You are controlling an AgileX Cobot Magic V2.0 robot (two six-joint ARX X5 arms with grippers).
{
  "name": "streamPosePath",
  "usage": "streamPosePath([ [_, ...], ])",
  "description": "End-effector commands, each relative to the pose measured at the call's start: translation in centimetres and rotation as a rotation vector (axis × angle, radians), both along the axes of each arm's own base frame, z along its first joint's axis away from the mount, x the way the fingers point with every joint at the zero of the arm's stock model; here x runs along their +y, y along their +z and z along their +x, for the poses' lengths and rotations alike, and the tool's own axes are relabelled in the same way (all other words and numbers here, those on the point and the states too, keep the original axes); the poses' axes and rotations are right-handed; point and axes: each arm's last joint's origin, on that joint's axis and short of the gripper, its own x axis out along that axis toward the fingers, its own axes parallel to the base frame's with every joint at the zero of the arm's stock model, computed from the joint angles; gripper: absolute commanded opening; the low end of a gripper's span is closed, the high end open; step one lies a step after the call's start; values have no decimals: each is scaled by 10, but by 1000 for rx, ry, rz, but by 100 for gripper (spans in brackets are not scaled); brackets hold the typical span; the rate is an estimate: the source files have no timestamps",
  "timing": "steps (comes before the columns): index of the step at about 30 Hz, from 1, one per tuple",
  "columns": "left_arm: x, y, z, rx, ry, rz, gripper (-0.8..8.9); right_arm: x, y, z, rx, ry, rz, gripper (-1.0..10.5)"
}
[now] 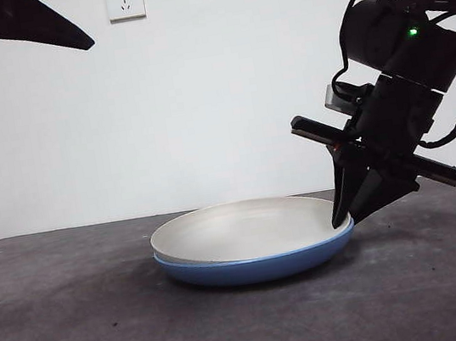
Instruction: Pick up the white plate, put it on the blue plate, put it on desk
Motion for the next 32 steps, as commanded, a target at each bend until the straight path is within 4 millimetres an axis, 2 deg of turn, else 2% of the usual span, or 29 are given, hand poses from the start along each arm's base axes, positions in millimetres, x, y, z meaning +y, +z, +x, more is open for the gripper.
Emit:
streamPosePath([
  [1,-3,2,1,-13,-17,-5,339,5,0,4,-5,9,6,89],
  [3,-3,2,1,-12,-17,-5,339,5,-1,4,0,9,4,226],
  [5,-3,2,1,-12,-17,-5,339,6,-1,4,1,11,4,280],
  [10,-3,2,1,-10,-17,-4,339,5,5,3,-13,14,12,280],
  [17,-3,2,0,-8,-17,-3,339,1,46,-10,-143,41,33,280],
  [26,-3,2,1,-11,-17,-4,339,-18,112,-61,-295,190,8,279],
  [32,-3,2,1,-11,-17,-4,339,-32,138,-102,-322,302,14,279],
])
